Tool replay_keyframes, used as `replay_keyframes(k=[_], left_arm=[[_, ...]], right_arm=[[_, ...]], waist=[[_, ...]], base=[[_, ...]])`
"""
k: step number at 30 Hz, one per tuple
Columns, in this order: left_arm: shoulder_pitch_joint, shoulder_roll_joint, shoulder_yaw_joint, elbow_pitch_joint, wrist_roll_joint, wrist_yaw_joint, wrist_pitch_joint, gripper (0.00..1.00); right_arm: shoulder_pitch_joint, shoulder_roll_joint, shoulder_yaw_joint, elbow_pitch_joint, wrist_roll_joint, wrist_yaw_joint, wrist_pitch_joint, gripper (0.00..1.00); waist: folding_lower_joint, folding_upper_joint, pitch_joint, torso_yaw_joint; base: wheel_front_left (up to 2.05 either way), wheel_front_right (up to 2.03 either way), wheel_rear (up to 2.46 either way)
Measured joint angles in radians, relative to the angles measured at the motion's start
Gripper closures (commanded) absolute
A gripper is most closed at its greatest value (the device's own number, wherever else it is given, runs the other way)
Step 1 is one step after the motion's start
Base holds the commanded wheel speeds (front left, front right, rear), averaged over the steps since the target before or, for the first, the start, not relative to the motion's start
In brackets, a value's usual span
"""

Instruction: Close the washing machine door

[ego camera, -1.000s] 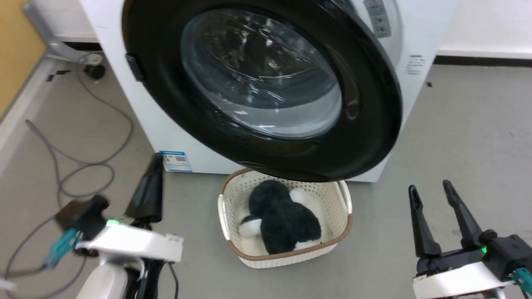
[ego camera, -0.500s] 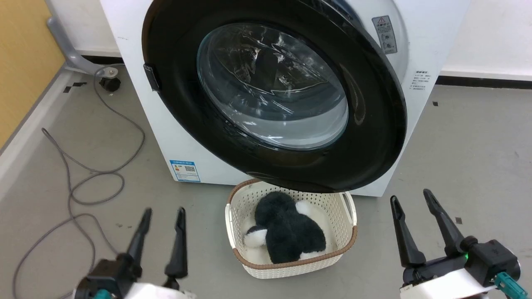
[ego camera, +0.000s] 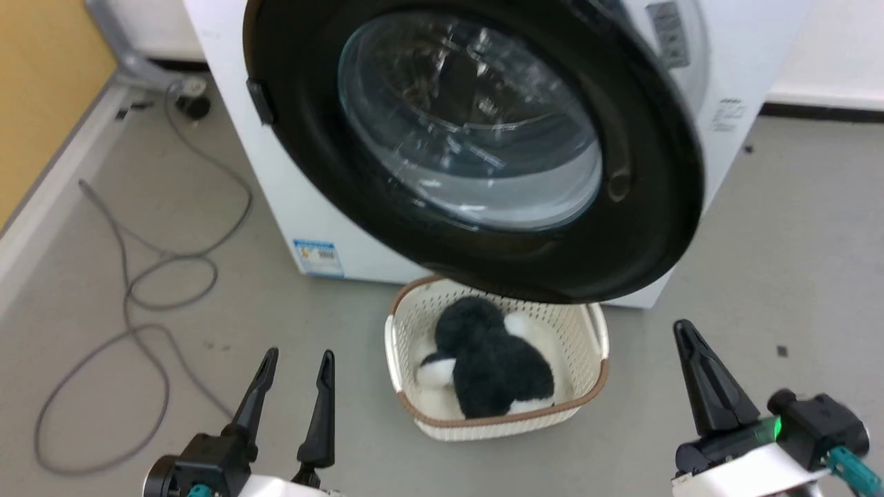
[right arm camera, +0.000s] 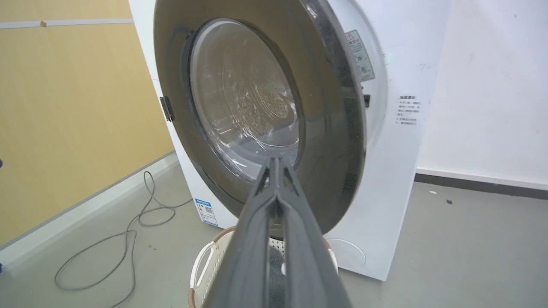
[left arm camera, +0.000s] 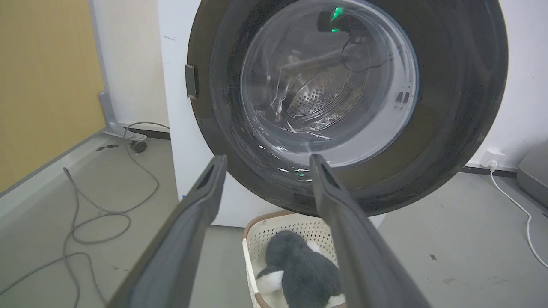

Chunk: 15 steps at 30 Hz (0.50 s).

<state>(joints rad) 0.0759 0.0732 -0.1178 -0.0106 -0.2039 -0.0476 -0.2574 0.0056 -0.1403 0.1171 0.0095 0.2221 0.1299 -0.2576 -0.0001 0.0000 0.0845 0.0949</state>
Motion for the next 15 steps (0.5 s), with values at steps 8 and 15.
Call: replay_keyframes(k=[8, 15], left_arm=[[-0.042, -0.016, -0.002, -0.004, 0.017, -0.008, 0.0, 0.0], [-0.089, -0.021, -0.011, -0.021, 0.012, -0.007, 0.0, 0.0]], right_arm=[[-0.132, -0.167, 0.117, 0.061, 0.038, 0.0, 0.002, 1.0], [-0.319, -0.272, 0.201, 0.11, 0.154, 0.0, 0.065, 1.0]], waist=[[0.0, 0.0, 0.079, 0.041], [0.0001, 0.0, 0.169, 0.073]], base=[[0.0, 0.0, 0.0], [0.0, 0.0, 0.0]])
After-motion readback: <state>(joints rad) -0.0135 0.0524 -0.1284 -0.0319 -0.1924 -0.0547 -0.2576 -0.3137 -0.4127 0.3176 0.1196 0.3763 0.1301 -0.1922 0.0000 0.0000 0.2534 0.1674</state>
